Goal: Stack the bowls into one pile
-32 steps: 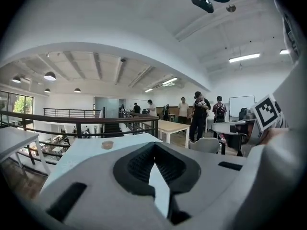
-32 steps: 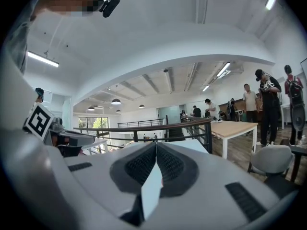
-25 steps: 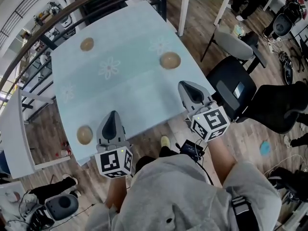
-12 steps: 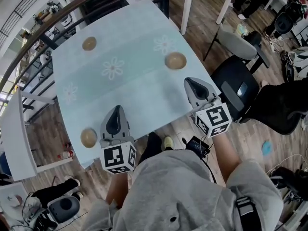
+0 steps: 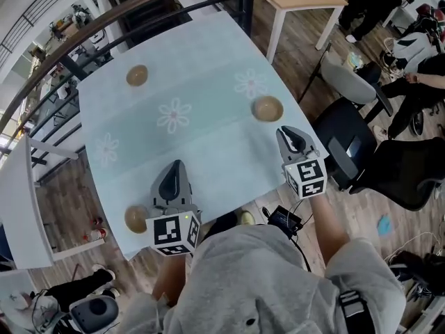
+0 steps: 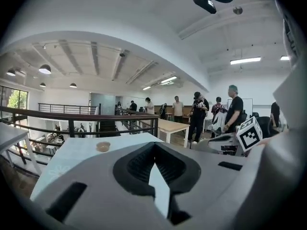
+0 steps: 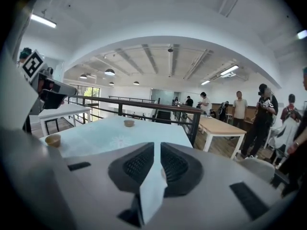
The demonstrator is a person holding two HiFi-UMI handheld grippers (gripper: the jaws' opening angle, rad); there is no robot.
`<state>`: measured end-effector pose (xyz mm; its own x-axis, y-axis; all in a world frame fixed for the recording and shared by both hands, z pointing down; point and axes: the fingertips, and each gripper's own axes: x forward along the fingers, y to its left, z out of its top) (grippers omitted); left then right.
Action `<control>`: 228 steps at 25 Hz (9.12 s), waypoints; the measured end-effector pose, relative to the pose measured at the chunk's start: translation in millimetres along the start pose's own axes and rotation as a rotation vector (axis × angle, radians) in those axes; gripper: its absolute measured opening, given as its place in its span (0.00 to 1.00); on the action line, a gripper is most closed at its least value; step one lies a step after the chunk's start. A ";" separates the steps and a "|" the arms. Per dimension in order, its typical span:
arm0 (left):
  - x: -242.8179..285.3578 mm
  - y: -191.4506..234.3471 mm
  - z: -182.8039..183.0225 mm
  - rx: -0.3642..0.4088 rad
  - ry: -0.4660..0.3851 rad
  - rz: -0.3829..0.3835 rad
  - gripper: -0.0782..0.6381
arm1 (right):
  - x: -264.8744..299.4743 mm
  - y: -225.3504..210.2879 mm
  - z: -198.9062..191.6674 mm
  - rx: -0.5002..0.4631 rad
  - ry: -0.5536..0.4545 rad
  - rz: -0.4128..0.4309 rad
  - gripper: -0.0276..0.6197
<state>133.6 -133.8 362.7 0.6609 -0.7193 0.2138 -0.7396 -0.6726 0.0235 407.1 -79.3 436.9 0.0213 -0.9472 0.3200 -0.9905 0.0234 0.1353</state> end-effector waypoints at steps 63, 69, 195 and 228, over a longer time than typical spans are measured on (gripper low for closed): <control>-6.3 25.9 -40.1 -0.023 0.112 0.084 0.13 | 92.4 44.9 -89.9 -0.593 0.332 0.204 0.09; -48.3 15.7 -43.8 -0.026 0.096 0.154 0.13 | 63.4 86.0 -68.2 -0.646 0.244 0.291 0.09; -173.9 266.1 -60.0 -0.059 0.109 0.300 0.13 | 68.6 316.7 230.0 -0.082 -0.245 0.428 0.10; -35.8 368.4 -81.0 -0.083 0.242 0.447 0.13 | 362.6 286.8 215.6 -0.393 -0.098 0.511 0.10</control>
<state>-172.9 -341.8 442.8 0.2371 -0.8661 0.4400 -0.9573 -0.2855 -0.0462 101.5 -485.1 389.6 -0.4699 -0.8101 0.3506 -0.7490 0.5761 0.3273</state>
